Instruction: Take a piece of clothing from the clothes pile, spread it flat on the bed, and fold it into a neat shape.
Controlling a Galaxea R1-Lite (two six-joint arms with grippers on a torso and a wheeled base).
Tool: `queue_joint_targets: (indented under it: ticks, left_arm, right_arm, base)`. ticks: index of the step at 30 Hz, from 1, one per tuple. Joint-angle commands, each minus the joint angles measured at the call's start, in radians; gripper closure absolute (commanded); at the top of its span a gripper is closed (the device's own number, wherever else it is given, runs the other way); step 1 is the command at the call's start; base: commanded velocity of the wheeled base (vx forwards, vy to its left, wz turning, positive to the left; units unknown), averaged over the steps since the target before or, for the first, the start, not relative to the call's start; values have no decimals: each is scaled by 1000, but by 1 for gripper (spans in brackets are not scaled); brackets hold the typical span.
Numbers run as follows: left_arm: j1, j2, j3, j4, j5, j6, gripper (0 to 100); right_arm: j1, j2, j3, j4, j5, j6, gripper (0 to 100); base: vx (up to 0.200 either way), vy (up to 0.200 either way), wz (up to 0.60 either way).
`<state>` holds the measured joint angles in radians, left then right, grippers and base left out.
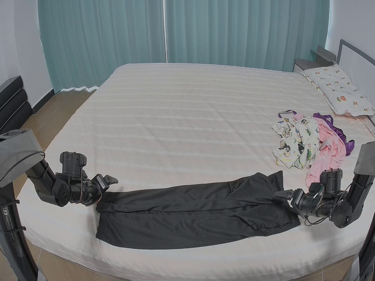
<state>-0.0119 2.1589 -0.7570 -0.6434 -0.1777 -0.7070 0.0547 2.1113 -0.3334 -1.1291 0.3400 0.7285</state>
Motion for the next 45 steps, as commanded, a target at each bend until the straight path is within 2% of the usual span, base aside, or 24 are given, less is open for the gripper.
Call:
queue_joint_targets:
  ticks: [1, 5, 6, 14, 24, 35, 36, 42, 45]
  left_arm:
    - [3, 15, -1, -1, 1, 0, 0]
    - [7, 35, -10, -1, 1, 0, 0]
    - [9, 42, -13, -2, 1, 0, 100]
    - [43, 45, -24, -2, 3, -14, 100]
    - [67, 21, -25, -15, 3, -92, 100]
    - [78, 50, -12, -93, -2, -121, 100]
    - [78, 52, -12, -94, -3, -134, 0]
    - [81, 44, -15, -96, -9, -154, 0]
    - [84, -45, 7, -87, 0, -154, 0]
  right_arm:
    - [1, -1, 2, -1, 1, 0, 0]
    - [1, 3, 4, -3, 2, 0, 0]
    - [1, 3, 4, -3, 2, 0, 0]
    - [1, 4, 5, -3, 4, 0, 0]
    - [1, -4, 10, -4, 4, 0, 0]
    - [-1, -4, 5, -6, 4, 3, 0]
    - [-1, -4, 7, -6, 4, 3, 0]
    - [1, -4, 8, -6, 4, 3, 0]
    - [1, -5, 8, -6, 4, 3, 0]
  base:
    - [0, 0, 0]
    - [0, 0, 0]
    - [0, 0, 0]
    - [0, 0, 0]
    - [0, 0, 0]
    - [0, 0, 0]
    - [0, 0, 0]
    - [0, 0, 0]
    - [0, 0, 0]
